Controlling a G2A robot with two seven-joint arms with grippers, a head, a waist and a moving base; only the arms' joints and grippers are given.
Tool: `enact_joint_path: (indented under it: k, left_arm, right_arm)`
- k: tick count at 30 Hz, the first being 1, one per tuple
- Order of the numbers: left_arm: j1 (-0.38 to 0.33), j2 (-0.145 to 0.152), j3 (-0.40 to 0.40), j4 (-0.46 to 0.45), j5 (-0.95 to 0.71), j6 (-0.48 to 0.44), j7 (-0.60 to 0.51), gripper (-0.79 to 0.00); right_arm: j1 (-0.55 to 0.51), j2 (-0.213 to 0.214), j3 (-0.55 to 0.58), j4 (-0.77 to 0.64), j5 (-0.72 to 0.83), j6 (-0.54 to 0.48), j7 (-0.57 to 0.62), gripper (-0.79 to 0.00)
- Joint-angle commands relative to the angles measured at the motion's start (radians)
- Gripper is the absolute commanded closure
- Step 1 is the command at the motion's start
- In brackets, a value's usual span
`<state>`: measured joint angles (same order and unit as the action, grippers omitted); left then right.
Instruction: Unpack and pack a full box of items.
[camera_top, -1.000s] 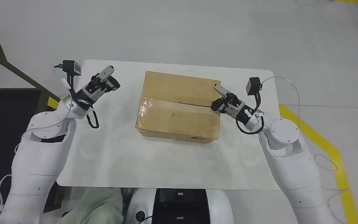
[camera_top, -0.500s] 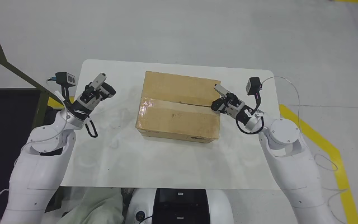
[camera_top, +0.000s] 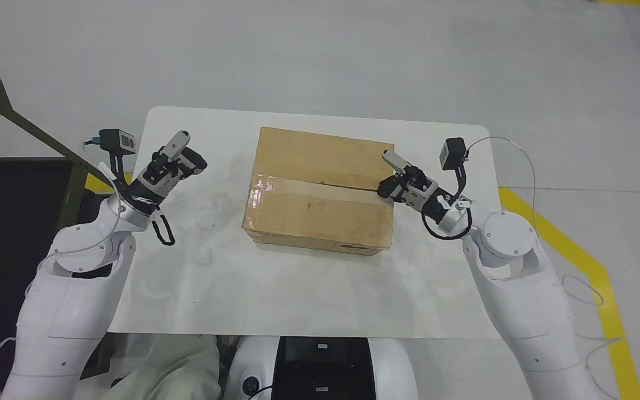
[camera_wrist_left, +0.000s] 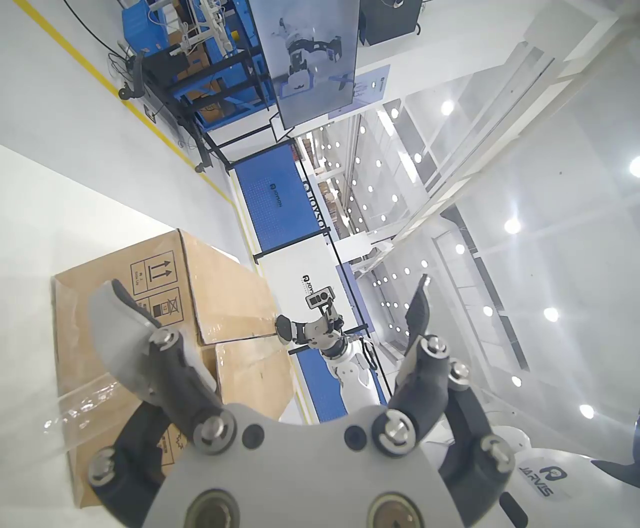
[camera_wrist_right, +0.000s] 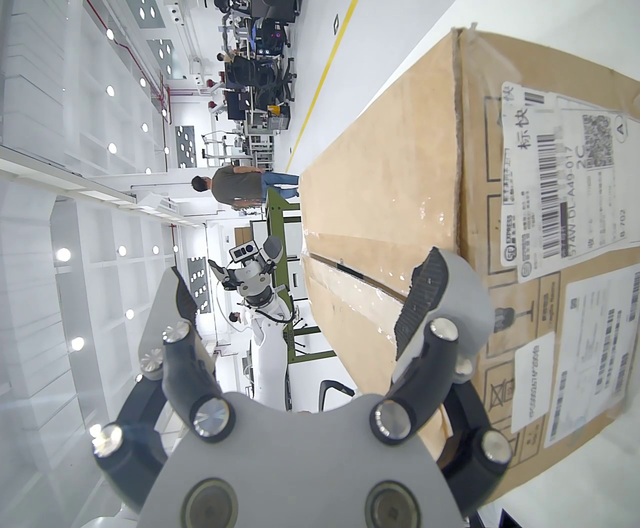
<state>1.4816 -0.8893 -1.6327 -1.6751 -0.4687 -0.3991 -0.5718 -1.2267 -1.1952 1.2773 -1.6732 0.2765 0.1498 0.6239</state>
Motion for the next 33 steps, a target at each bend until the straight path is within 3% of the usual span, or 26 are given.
enact_joint_path:
  k: [1,20,26,33]
  left_arm:
    - [0.000,0.000,0.000,0.000,0.000,0.000,0.000,-0.785]
    - [0.000,0.000,0.000,0.000,0.000,0.000,0.000,-0.785]
    - [0.014,-0.010,-0.009,-0.048,-0.016,0.035,0.102,-0.785]
    - [0.091,-0.022,-0.021,-0.107,-0.015,0.054,0.168,-0.785]
  right_arm:
    - [0.000,0.000,0.000,0.000,0.000,0.000,0.000,-0.785]
    - [0.000,0.000,0.000,0.000,0.000,0.000,0.000,-0.785]
    - [0.000,0.000,0.000,0.000,0.000,0.000,0.000,-0.785]
    - [0.000,0.000,0.000,0.000,0.000,0.000,0.000,-0.785]
